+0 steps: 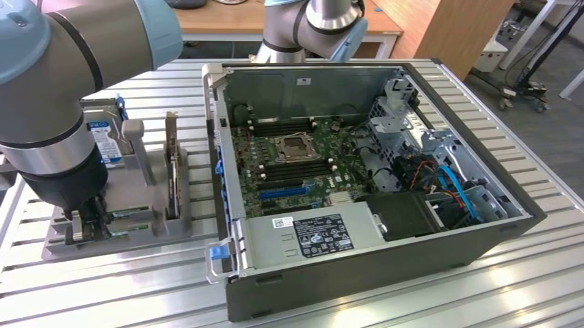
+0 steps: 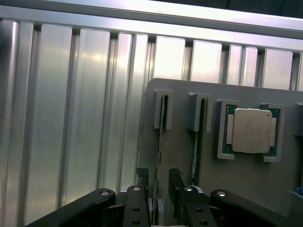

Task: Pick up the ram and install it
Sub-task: 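Pick up the ram and move it above insertion slot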

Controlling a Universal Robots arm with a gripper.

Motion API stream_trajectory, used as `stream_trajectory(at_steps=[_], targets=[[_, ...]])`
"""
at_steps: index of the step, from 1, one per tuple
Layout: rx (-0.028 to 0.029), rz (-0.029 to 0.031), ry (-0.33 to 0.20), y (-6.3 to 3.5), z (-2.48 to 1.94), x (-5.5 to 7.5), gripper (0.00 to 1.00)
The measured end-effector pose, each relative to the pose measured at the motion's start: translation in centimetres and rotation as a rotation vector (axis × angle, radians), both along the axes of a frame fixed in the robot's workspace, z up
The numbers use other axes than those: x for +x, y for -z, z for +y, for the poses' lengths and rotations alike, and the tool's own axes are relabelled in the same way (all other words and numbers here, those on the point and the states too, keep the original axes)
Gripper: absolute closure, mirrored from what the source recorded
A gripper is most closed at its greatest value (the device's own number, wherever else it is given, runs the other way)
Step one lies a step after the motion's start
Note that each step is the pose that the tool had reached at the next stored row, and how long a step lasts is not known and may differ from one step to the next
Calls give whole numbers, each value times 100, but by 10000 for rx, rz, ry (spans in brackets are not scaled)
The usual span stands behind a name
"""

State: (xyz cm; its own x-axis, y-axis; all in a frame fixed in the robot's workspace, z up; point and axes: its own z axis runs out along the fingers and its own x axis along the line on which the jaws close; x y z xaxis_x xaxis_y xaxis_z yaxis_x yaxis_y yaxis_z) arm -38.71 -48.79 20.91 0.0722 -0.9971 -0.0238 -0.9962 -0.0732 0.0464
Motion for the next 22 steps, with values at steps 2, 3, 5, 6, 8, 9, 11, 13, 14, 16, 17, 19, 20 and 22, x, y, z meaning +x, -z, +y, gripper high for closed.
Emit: stream_trajectory(at_steps=[2,3,5,6,8,9,11,13,14,16,17,19,20,22], targets=[[0,-1,2,3,1,15,69],[0,0,2,4,1,29,69],[2,-2,0,7,1,61,69],[1,-1,-1,8,0,78,69],[1,-1,-1,9,0,107,69],[1,-1,-1,9,0,112,69],[1,-1,0,10,0,111,69],[0,0,0,14,1,112,69],[2,-2,-1,28,1,112,69],[1,0,-1,55,0,112,69],[1,-1,-1,66,0,112,69],[1,-1,-1,86,0,112,69],[1,-1,0,94,1,112,69],[0,0,0,106,0,113,69]])
